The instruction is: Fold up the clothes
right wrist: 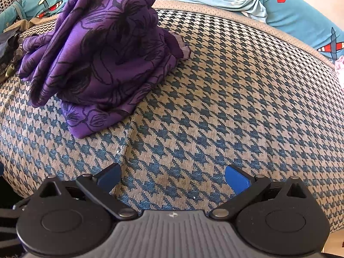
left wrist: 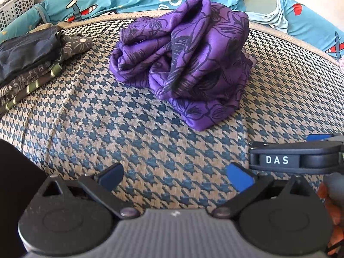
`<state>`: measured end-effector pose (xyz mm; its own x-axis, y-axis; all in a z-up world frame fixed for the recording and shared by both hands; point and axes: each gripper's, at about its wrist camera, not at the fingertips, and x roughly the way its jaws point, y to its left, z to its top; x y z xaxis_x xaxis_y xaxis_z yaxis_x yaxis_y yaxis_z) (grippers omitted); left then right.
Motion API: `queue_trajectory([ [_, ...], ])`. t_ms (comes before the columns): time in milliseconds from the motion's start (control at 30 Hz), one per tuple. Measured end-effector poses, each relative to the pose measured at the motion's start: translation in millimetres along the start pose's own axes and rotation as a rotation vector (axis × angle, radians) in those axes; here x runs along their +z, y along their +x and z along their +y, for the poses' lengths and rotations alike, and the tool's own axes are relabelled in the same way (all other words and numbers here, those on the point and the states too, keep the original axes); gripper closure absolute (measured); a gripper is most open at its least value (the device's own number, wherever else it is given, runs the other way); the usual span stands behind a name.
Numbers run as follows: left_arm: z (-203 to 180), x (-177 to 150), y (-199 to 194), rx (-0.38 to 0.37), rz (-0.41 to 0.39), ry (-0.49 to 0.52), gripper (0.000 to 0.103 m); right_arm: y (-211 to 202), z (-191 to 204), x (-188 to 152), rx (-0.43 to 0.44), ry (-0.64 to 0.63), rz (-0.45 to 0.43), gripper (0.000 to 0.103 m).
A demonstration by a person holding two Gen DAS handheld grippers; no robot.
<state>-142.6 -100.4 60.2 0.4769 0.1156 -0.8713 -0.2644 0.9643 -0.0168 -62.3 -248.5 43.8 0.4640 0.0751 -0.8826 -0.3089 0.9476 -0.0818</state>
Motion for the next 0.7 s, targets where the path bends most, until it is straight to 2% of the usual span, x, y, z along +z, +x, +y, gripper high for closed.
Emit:
queue_trajectory([
  [700, 3.7, 1.7, 5.2, -0.006, 0.017, -0.011, 0.000, 12.8, 7.0, 8.8, -0.017, -0.028, 0.014, 0.000],
])
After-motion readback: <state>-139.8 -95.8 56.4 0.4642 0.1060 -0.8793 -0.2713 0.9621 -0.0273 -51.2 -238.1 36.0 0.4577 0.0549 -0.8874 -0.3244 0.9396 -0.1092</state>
